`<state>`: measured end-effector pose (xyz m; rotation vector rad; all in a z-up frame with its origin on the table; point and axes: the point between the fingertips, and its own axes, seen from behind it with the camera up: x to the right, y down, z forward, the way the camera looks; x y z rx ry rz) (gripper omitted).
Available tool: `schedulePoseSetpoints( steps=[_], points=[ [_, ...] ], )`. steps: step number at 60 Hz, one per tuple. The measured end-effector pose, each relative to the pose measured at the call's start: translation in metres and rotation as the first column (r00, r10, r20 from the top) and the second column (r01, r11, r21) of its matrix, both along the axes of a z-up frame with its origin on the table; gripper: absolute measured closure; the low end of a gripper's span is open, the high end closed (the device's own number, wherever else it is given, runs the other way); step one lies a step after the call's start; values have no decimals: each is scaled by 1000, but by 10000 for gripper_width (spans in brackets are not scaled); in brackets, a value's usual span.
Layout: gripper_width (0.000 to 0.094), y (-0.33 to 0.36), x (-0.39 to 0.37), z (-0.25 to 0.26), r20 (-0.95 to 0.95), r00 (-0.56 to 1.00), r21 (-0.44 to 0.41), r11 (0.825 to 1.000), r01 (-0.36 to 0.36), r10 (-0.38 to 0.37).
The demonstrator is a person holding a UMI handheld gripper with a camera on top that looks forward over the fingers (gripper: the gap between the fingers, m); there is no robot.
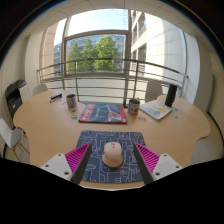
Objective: Arrange mouse
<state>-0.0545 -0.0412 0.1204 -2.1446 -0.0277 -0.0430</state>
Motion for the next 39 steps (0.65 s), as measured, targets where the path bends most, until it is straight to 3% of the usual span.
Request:
schedulePoseSetpoints(
  steps=[17, 39],
  points=[
    [89, -114, -17, 69, 16, 1000, 56, 998, -5, 4],
    [90, -216, -27, 66, 5, 1000, 23, 1000, 13, -13]
  ],
)
